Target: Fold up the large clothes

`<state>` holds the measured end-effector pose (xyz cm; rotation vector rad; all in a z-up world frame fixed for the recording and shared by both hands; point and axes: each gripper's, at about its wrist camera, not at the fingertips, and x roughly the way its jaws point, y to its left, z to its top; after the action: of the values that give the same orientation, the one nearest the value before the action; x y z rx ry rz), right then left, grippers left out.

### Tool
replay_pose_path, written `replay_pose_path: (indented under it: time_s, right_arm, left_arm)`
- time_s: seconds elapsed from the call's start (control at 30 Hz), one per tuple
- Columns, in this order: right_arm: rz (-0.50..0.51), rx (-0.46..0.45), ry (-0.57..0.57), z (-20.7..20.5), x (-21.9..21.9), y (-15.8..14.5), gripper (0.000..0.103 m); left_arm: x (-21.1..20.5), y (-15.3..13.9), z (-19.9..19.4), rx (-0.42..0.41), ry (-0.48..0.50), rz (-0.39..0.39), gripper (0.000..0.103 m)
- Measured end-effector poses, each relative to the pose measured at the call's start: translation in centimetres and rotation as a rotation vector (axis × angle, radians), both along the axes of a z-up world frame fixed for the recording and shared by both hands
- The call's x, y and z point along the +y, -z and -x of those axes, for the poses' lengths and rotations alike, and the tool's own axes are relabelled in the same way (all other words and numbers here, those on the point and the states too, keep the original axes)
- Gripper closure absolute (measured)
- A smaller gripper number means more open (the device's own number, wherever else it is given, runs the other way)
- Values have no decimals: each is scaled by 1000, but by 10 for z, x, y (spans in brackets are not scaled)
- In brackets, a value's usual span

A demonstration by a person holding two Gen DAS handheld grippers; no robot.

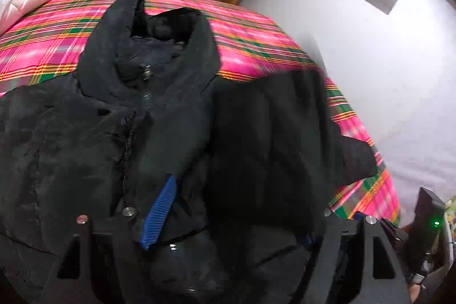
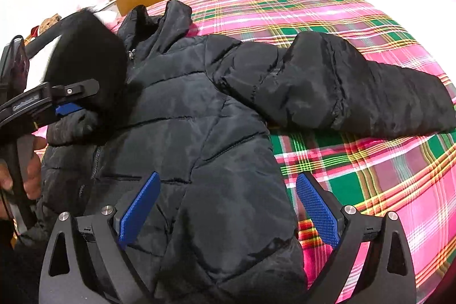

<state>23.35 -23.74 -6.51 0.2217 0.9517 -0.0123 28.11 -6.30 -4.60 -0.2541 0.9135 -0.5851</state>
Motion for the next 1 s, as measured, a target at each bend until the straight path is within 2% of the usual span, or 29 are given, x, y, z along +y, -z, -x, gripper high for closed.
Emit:
replay_pose_path:
  time_s: [0.17, 0.27, 0.33, 0.43, 0.53, 0.57, 0.6, 0.63, 0.67, 0.73, 0.83, 1.0]
  right_arm:
    - [8, -30, -4, 0, 5, -13, 7]
    - [9, -43, -13, -2, 11, -20, 7]
    - [8, -55, -25, -6, 19, -27, 7]
    - [17, -58, -40, -17, 30, -30, 7]
    - [-7, -30, -67, -44, 43, -20, 9]
    - [-17, -24, -73, -51, 46, -16, 14]
    - [-10, -5, -88, -67, 54, -8, 21]
    - [9, 11, -104, -78, 60, 0, 39]
    - [23, 23, -115, -87, 64, 6, 56]
    - [53, 64, -123, -113, 70, 26, 67]
    - [71, 82, -116, -137, 65, 40, 67]
    - [87, 105, -138, -148, 58, 46, 67]
  left_arm:
    - [7, -31, 23, -56, 12, 51, 26]
    - [21, -52, 36, -92, -14, 99, 25]
    - [37, -62, 42, -122, -48, 105, 25]
    - [67, -61, 35, -134, -141, 54, 25]
    - [101, -38, 14, -30, -291, -51, 27]
    - [113, -28, 7, 17, -325, -66, 28]
    - [125, -17, 2, 64, -360, -86, 37]
    - [134, -9, -1, 87, -386, -98, 49]
    - [143, 0, -5, 116, -419, -114, 53]
    - [155, 13, -10, 170, -462, -142, 67]
    - [151, 23, -17, 162, -452, -194, 68]
    - [133, 42, -30, 163, -406, -282, 68]
